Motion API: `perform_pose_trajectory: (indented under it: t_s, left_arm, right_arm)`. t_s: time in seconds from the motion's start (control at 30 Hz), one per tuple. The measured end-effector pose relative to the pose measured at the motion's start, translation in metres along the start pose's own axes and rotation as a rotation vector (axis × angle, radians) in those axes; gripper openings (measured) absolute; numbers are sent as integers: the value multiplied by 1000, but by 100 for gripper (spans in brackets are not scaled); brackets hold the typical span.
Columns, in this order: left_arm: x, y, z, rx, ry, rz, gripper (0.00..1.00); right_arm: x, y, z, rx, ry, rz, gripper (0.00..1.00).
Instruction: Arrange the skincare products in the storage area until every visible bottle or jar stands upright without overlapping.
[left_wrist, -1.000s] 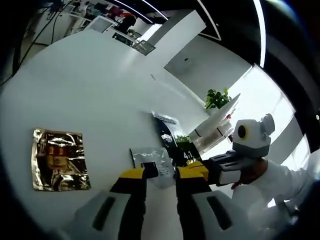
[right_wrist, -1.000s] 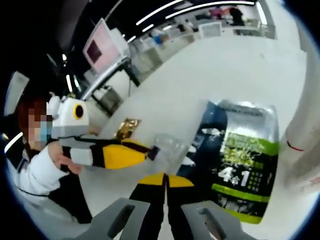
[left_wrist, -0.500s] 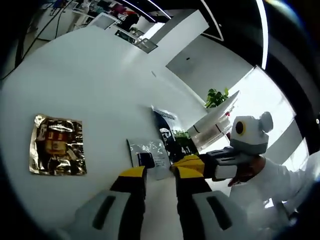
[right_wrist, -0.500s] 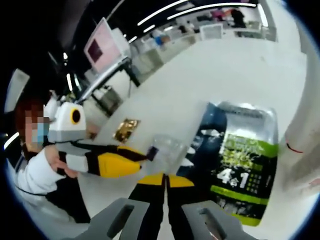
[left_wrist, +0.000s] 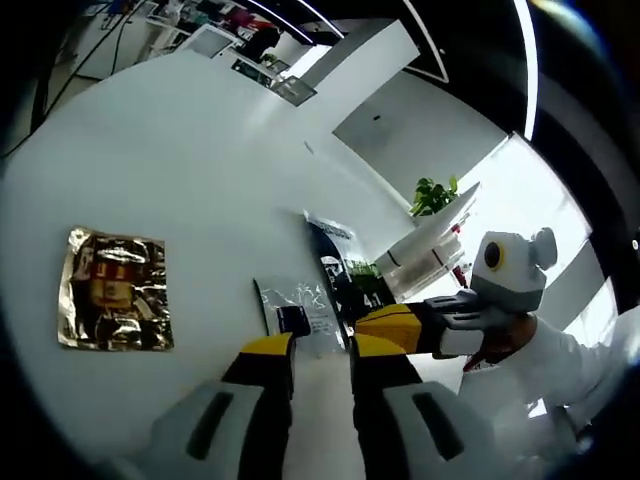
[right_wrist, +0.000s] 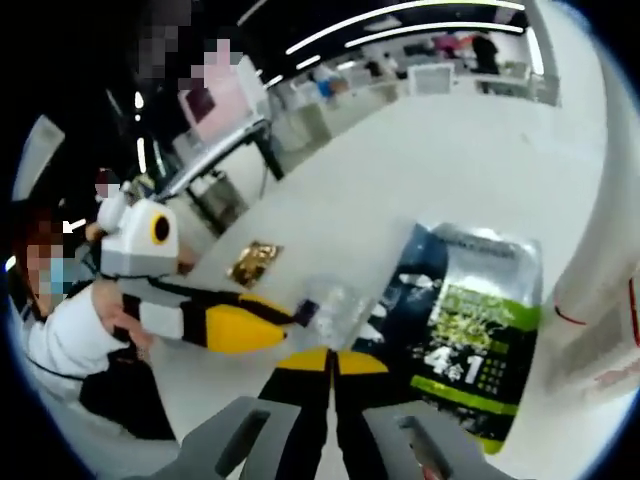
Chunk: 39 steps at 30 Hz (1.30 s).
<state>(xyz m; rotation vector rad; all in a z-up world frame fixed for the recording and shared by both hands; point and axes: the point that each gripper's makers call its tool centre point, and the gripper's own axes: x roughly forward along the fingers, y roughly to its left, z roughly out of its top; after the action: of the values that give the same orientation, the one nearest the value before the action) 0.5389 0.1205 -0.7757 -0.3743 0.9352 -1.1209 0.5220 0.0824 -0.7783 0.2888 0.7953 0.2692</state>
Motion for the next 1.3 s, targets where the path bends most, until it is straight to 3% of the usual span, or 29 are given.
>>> perform_pose_trajectory:
  t_s: [0.47, 0.63, 0.97, 1.13, 1.3]
  left_arm:
    - [-3, -12, 5, 34, -1, -8, 24]
    - [-8, -17, 8, 79, 2, 5, 28]
    - [-22, -38, 24, 127, -62, 7, 38]
    - [-30, -38, 27, 171, -63, 30, 43]
    - [-37, -41, 24, 215, -47, 46, 48]
  right_arm:
    - [-12, 8, 4, 3, -33, 22, 2]
    - [-19, 10, 9, -18, -54, 23, 13]
    - [-36, 23, 17, -88, -82, 45, 38]
    - [-46, 26, 20, -138, -90, 36, 53]
    - [-51, 23, 19, -156, -88, 28, 57]
